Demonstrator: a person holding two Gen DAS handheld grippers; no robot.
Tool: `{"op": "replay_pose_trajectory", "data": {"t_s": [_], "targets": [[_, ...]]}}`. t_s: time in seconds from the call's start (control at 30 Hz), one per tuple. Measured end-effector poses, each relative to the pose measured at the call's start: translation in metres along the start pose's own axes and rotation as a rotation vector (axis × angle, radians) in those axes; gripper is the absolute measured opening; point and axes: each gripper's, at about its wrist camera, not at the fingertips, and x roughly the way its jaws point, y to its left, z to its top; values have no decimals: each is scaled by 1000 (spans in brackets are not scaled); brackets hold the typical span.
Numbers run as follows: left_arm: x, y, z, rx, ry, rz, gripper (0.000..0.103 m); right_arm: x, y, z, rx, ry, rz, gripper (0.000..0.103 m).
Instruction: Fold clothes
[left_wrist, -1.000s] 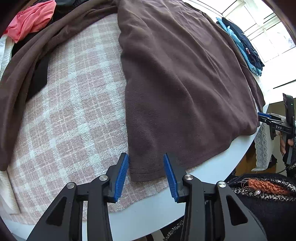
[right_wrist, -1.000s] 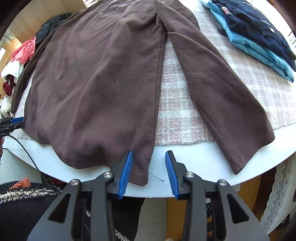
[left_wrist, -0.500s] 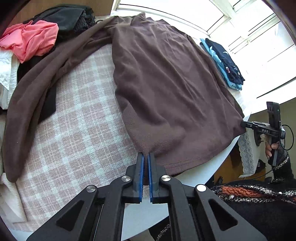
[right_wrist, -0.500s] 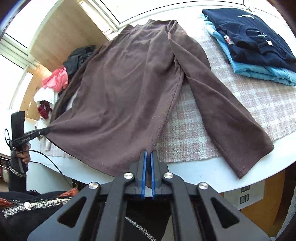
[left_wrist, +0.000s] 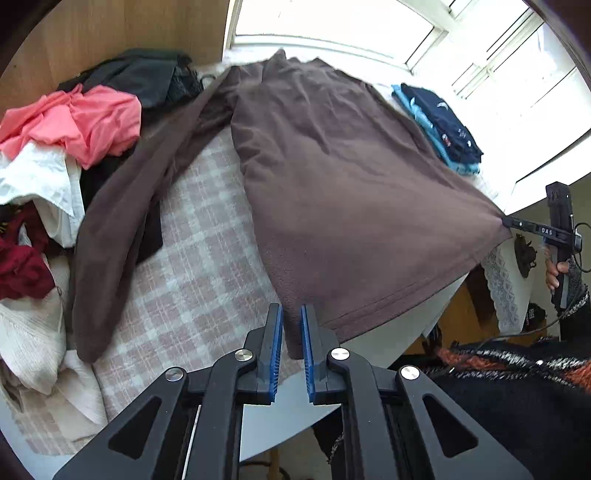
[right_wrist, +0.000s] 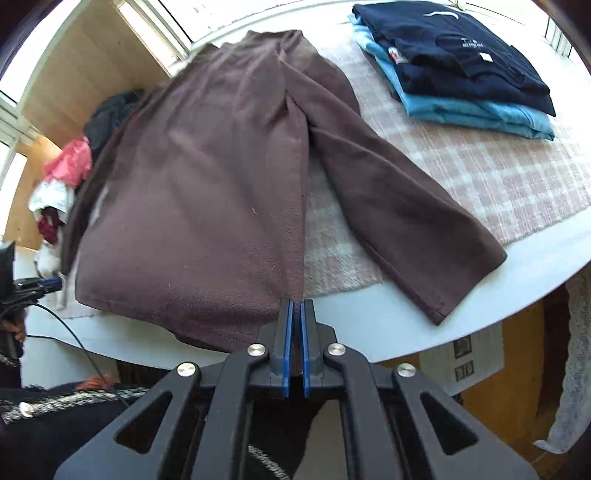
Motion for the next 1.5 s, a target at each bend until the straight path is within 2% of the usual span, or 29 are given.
{"op": "replay_pose_trajectory", "data": {"t_s": [0.07,0.13,0.27,0.33,0.37,0.43,0.47,0.6,0.7,0.9,0.93,0.97,1.0,1.03,1.17,1.27,1.3,1.37,1.43,1.5], "targets": [[35,14,-13,-28,98,41,9,21,-5,-3,19,85,-19,5],[52,28,-18,-64,142,58,9,8,-4,2,0,61,-22,5],[32,39,10,-41,51,89,14,-41,-3,36,-28,-72,-34,8],[20,41,38,-11,-9,108,23,-61,1,63,-36,-143,-58,20],[17,42,55,8,-35,123,23,-67,6,78,-54,-174,-69,30],[12,44,88,41,-85,151,23,-67,17,115,-95,-222,-85,42],[11,45,106,48,-104,159,23,-62,20,135,-105,-231,-89,42],[23,51,180,78,-150,224,27,-41,33,216,-144,-264,-108,42],[42,55,226,85,-145,241,28,-9,46,265,-183,-233,-109,42],[81,55,282,130,-82,271,28,52,72,311,-300,-123,-187,42],[88,56,287,132,-70,271,28,60,71,315,-314,-102,-210,42],[93,58,292,134,-59,268,28,61,65,318,-308,-83,-203,36],[99,60,296,136,-47,265,28,62,58,320,-299,-64,-190,16],[103,62,298,140,-35,262,28,63,50,323,-289,-45,-178,11],[113,71,302,151,-4,241,23,40,19,334,-247,-45,-155,7],[110,80,302,149,-19,259,11,23,-2,343,-204,-64,-170,7],[108,85,303,136,-25,261,4,20,-8,345,-184,-72,-182,7],[104,95,303,111,-33,258,6,27,-5,346,-228,-80,-331,7],[102,104,302,103,-30,309,5,38,2,348,-272,-76,-458,7],[99,112,302,83,-30,307,1,42,13,348,-306,-73,-471,7]]}}
